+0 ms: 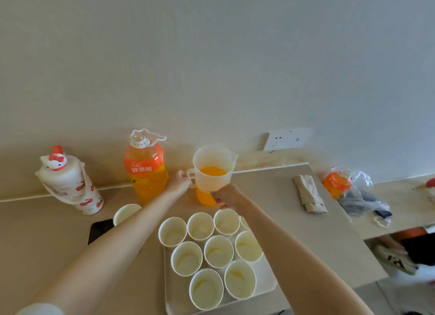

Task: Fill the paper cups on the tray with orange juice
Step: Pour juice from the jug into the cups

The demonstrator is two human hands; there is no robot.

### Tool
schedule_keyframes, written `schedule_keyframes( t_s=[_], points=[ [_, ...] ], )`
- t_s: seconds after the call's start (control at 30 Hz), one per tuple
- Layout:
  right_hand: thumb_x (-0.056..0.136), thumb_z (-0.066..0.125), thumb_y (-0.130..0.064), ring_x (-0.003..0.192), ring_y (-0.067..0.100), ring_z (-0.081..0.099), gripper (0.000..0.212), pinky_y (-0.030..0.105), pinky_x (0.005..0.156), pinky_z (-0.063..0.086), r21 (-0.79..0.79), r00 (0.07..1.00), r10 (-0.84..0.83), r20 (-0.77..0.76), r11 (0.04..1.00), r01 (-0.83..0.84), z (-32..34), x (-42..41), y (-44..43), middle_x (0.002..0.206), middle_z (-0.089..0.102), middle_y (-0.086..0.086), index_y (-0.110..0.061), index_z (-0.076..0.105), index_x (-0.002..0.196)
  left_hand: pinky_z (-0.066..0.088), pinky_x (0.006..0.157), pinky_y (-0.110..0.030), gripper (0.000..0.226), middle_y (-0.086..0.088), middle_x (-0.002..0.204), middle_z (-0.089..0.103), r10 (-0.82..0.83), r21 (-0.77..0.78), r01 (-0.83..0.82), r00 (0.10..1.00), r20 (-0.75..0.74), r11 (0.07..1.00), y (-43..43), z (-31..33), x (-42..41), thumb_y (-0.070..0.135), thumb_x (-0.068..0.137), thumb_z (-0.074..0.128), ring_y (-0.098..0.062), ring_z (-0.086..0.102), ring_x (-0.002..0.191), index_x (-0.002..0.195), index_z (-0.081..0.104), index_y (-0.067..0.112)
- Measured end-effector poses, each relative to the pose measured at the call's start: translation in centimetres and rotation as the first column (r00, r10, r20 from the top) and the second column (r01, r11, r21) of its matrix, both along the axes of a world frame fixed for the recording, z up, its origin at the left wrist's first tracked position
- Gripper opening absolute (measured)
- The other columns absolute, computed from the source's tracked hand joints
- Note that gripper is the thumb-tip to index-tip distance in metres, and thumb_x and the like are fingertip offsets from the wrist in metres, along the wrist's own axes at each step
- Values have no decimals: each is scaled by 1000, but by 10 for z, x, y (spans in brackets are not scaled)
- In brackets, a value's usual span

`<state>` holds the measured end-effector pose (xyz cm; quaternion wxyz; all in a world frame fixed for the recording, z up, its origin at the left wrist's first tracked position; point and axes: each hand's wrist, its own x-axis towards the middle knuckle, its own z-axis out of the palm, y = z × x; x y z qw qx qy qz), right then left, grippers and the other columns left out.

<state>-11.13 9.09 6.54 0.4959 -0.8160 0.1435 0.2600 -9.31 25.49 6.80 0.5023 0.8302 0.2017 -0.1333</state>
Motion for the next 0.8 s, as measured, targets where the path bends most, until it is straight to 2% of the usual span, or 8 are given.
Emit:
schedule_keyframes(
  t_s=[0.13,0.2,0.27,0.37,0.5,0.63,0.73,0.8],
  points=[
    [89,66,-9,62,15,53,5,29,62,49,25,983,-181,22,983,180,-4,6,-42,71,55,6,-4,65,88,43,94,-37,42,-15,129,52,89,-107,-88,996,1,990,-19,-1,10,8,94,52,-30,49,118,135,44,8],
    [89,68,-9,78,20,56,26,34,72,50,19,985,-162,65,987,161,-3,11,-51,85,59,8,-2,63,114,41,94,-36,39,-13,127,53,60,-114,-59,998,5,992,-25,-3,12,7,97,46,-27,48,116,136,45,8],
    [85,73,-14,93,22,55,64,36,85,53,-5,986,-138,89,990,139,-7,17,-54,117,61,13,-8,44,142,40,79,-30,28,-14,111,59,20,-82,-18,1000,23,996,-28,-6,15,3,98,42,-24,50,101,121,57,8],
    [78,81,-19,121,24,50,96,37,101,45,-36,988,-57,142,997,63,-17,25,-49,146,43,12,-15,22,153,35,63,-25,33,-13,81,60,-36,-34,38,997,66,999,-29,-15,25,-5,93,38,-21,51,88,73,57,12],
    [63,91,-16,134,26,40,115,38,107,41,33,961,-50,270,999,42,-31,33,-34,143,40,8,-14,17,150,40,73,-32,26,-27,95,66,-60,85,53,995,77,995,-24,-25,33,-5,89,42,-35,62,93,81,66,-4],
    [59,93,-22,131,20,40,119,38,107,40,71,939,-90,333,995,70,-41,37,-30,143,41,4,-17,17,150,35,71,-29,32,-15,76,57,-176,108,165,978,107,980,-20,-21,33,5,84,45,-23,51,77,53,50,14],
    [62,92,-21,119,13,44,115,32,100,41,98,934,-68,350,995,36,-42,40,-41,133,46,-4,-20,19,151,39,73,-26,36,-10,78,61,-313,99,309,949,30,946,-11,-20,35,5,96,46,-22,54,81,63,58,14],
    [64,91,-19,117,13,46,112,34,101,42,109,942,-43,334,994,7,-43,44,-47,126,46,-7,-20,21,151,40,73,-15,22,-7,81,66,-390,54,391,921,-13,919,-7,-16,33,11,94,54,-16,57,79,77,68,8]
  ],
)
